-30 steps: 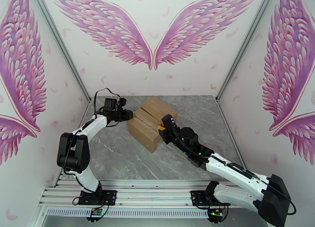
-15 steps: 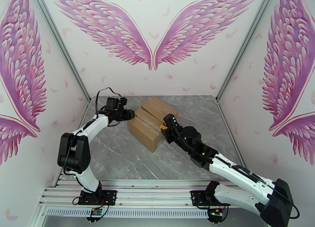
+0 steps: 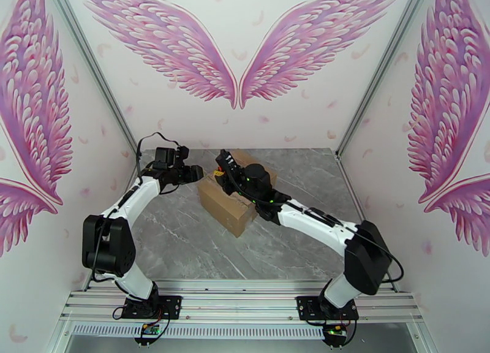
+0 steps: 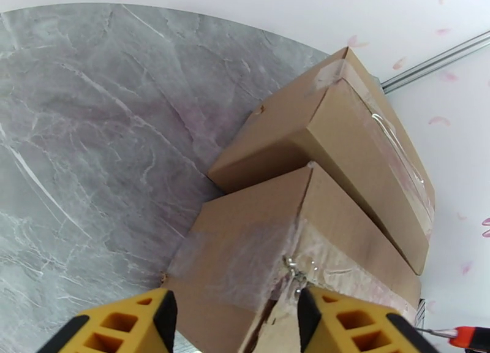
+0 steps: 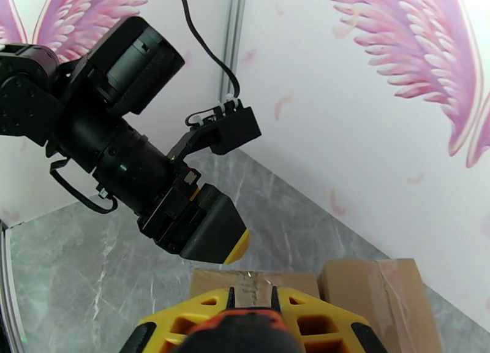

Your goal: Unpack the express box

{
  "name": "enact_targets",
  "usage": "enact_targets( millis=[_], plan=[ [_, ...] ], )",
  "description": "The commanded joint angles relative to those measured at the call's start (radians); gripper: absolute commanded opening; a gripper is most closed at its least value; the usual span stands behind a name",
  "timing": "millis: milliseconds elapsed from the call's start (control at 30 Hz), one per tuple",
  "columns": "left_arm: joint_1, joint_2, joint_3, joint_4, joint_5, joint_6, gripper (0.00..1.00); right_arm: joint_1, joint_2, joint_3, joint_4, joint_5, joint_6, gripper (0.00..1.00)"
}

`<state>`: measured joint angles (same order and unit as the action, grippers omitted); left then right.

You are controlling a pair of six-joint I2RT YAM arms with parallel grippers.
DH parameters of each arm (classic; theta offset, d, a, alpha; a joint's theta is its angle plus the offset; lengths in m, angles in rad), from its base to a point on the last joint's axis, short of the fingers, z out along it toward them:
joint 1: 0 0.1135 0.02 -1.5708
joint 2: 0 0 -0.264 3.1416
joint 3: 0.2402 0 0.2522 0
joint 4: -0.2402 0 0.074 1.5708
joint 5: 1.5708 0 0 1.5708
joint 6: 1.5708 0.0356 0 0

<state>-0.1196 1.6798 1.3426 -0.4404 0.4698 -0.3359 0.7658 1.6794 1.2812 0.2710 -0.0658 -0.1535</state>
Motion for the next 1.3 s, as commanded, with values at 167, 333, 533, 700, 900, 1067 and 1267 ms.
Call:
enact_targets(
  millis=[167, 333, 533, 700, 900, 1067, 1267],
  plan=[
    [0.001, 0.058, -0.014, 0.000, 0.072, 0.029, 0.56, -0.010, 0.120, 0.114, 0.129, -0.061, 0.034, 0.00],
    [0.001, 0.060, -0.021, 0.006, 0.079, 0.026, 0.56, -0.010, 0.152, 0.131, 0.155, -0.052, 0.016, 0.00],
    [-0.003, 0.073, -0.039, 0.020, 0.077, 0.018, 0.56, -0.018, 0.185, 0.151, 0.179, -0.052, 0.014, 0.00],
    [-0.005, 0.074, -0.045, 0.028, 0.070, 0.014, 0.56, -0.026, 0.206, 0.155, 0.215, -0.066, 0.017, 0.00],
    [-0.011, 0.074, -0.077, 0.028, 0.066, 0.014, 0.56, -0.029, 0.239, 0.183, 0.212, -0.076, 0.020, 0.00],
    [-0.013, 0.073, -0.083, 0.028, 0.061, 0.014, 0.55, -0.030, 0.264, 0.195, 0.216, -0.075, 0.017, 0.00],
    [-0.015, 0.074, -0.094, 0.026, 0.055, 0.015, 0.54, -0.033, 0.275, 0.188, 0.249, -0.054, 0.013, 0.00]
  ],
)
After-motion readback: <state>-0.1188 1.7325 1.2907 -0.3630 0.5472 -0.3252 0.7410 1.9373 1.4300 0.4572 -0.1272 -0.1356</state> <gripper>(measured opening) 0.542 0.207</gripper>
